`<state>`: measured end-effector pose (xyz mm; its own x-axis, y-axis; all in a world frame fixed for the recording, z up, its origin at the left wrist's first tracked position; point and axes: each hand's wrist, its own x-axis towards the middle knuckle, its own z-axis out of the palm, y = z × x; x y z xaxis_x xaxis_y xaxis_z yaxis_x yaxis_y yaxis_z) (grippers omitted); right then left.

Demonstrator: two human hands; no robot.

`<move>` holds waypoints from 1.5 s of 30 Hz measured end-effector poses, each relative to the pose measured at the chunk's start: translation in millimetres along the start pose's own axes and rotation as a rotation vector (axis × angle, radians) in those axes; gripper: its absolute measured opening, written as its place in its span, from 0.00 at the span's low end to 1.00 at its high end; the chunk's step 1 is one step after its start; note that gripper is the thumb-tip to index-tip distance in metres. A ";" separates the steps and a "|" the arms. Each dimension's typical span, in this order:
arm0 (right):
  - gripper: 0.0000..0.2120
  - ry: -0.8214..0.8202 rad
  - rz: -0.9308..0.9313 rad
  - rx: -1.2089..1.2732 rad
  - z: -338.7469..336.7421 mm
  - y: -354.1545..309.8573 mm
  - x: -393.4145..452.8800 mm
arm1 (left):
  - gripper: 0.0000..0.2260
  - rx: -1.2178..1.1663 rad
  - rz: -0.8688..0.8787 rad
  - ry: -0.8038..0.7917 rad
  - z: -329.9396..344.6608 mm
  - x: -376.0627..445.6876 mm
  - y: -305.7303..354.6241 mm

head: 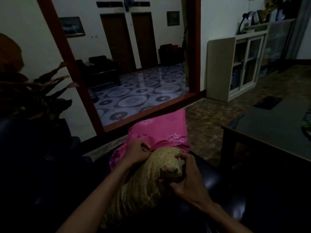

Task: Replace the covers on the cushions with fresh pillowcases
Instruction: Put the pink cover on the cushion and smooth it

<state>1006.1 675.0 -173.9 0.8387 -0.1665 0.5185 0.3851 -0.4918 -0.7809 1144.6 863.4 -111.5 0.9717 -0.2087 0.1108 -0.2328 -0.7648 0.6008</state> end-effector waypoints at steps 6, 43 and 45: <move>0.30 0.093 0.118 0.035 25.9 -3.8 5.5 | 0.06 -0.076 0.014 0.026 -34.3 -8.0 39.0; 0.58 0.074 0.414 0.352 -49.3 -7.9 28.4 | 0.07 -0.163 -0.025 -0.055 -35.6 -3.3 122.4; 0.75 0.017 0.597 0.238 -38.1 -0.5 1.1 | 0.11 -0.116 0.037 -0.016 -31.9 -2.6 126.5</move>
<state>992.1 642.5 -159.6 0.9299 -0.3670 -0.0253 -0.0694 -0.1074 -0.9918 1113.9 786.6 -10.5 0.9616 -0.2456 0.1228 -0.2612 -0.6807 0.6844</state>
